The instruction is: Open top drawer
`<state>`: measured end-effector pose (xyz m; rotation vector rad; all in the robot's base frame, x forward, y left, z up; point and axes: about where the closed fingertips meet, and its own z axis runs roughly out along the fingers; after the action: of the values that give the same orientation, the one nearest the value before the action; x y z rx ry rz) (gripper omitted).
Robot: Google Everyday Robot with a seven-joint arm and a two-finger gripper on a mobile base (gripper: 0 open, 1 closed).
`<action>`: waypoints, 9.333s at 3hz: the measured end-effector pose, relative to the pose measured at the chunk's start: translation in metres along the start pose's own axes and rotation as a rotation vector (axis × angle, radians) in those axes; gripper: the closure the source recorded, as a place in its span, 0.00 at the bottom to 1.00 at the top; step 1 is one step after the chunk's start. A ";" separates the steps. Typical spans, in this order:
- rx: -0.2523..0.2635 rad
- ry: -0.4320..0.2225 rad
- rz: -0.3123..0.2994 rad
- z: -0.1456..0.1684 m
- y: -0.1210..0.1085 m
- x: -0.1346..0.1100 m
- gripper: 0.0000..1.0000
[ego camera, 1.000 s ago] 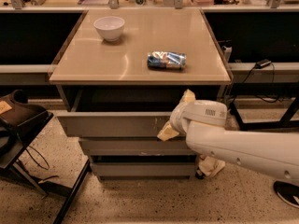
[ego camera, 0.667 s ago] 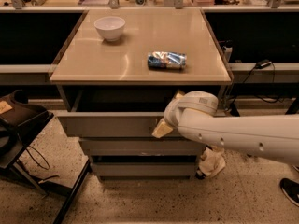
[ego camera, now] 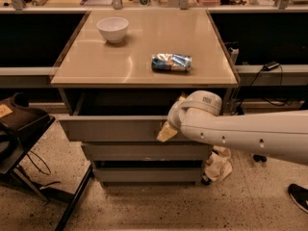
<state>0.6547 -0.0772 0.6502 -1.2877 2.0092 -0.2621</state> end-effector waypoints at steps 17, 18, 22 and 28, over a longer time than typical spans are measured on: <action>0.012 0.008 0.126 -0.027 0.052 0.019 1.00; -0.001 0.016 0.074 -0.031 0.063 0.021 1.00; -0.015 0.011 0.063 -0.045 0.074 0.027 1.00; -0.029 0.008 0.071 -0.061 0.094 0.033 1.00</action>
Offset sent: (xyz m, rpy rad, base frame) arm 0.0015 0.0037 -0.0185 0.0036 0.0356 0.0128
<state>0.5401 -0.0725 0.6294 -1.2319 2.0683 -0.2059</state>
